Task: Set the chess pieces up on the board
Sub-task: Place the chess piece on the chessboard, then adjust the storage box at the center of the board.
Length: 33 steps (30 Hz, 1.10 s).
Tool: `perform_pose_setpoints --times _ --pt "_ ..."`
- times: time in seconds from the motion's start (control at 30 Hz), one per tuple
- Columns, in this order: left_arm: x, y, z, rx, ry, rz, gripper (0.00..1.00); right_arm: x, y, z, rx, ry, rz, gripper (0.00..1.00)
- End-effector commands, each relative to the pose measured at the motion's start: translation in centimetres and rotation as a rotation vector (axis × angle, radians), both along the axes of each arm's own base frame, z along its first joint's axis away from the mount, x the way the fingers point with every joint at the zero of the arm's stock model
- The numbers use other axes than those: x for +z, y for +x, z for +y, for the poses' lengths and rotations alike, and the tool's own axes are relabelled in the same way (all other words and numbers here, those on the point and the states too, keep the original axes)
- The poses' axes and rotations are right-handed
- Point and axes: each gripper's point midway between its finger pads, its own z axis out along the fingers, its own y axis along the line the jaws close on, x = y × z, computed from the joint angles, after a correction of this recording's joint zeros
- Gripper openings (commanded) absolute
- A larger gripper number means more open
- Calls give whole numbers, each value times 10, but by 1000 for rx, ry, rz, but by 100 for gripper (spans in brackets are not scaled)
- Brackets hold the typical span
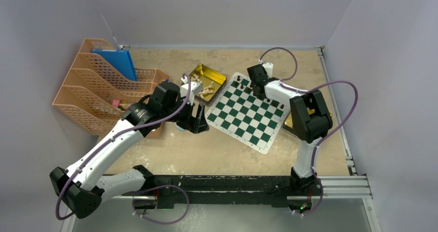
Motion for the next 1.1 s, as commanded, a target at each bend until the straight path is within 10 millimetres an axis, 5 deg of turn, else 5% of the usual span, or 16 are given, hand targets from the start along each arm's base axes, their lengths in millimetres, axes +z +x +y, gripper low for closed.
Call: perform_pose_setpoints --times 0.0,0.3,0.63,0.87,1.07 --pt "14 8 -5 5 -28 -42 76 26 12 2 -20 0 -40 30" --pt "15 9 -2 21 -20 -40 76 92 18 10 9 70 -96 39" --pt "26 2 -1 36 -82 -68 87 152 14 -57 155 -32 -219 33" --pt "38 -9 -6 -53 -115 -88 88 135 -7 -117 345 -173 -45 31" --pt "42 -18 -3 -58 -133 -86 88 85 -31 -145 417 -210 147 28"
